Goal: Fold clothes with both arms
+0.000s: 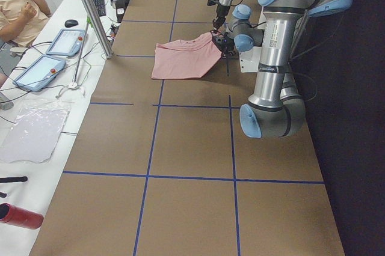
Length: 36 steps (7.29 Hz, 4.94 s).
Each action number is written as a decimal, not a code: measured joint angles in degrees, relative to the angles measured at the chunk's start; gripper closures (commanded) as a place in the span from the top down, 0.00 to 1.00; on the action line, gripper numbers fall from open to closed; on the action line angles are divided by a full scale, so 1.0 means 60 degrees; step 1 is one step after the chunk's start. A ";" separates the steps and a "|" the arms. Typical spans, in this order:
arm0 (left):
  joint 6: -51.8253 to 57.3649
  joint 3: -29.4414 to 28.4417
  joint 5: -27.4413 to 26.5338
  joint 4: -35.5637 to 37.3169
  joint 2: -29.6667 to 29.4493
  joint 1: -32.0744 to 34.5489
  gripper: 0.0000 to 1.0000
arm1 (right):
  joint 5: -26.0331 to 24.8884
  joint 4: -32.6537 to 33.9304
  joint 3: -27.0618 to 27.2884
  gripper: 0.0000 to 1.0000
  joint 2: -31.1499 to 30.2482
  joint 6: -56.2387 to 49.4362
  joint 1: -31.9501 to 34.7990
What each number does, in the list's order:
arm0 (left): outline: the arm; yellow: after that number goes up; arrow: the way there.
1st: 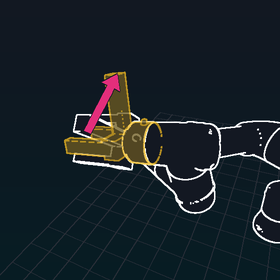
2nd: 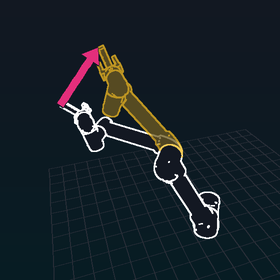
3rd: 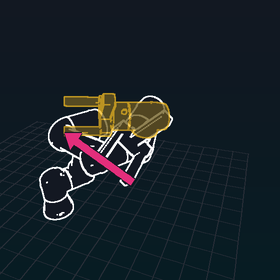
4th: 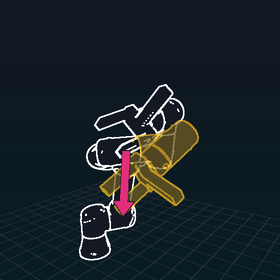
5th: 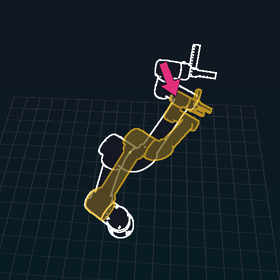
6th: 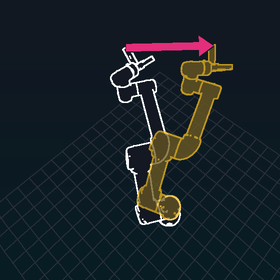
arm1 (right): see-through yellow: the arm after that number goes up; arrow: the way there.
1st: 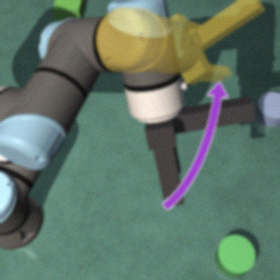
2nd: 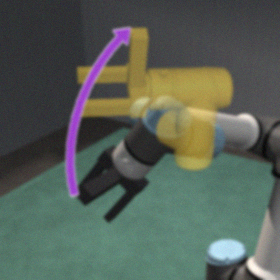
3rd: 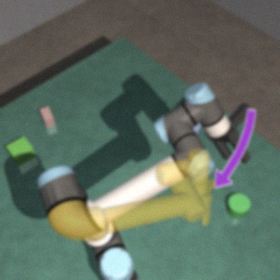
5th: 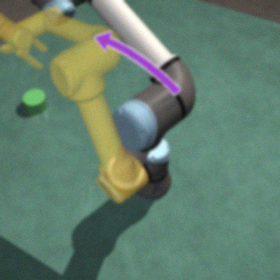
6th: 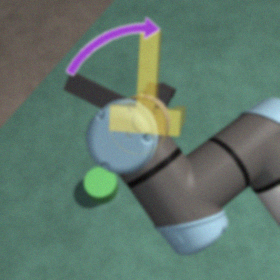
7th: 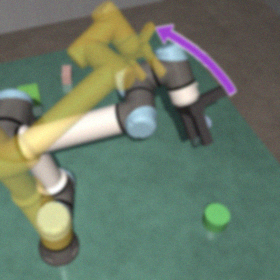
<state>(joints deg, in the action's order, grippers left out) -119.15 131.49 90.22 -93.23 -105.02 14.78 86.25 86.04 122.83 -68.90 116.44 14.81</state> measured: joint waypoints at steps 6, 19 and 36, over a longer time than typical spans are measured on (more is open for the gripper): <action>0.3016 -0.4936 -0.0058 -0.1701 -0.2496 0.3094 0.00 | 0.1948 -0.1448 -0.5841 0.00 0.3566 -0.1271 0.3575; 0.6632 -1.0142 -0.0268 -0.6818 -0.3778 0.4790 1.00 | 0.3748 -0.4775 -1.0979 1.00 0.5012 -0.4727 0.5825; 2.0684 -0.5831 0.7349 -0.0509 0.2301 1.2700 1.00 | 0.8548 0.0161 -0.5235 1.00 -0.2866 -1.8816 1.1891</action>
<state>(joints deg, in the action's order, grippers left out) 4.95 96.51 134.31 -96.29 -91.21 90.98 137.54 87.01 91.42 -86.10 3.55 86.16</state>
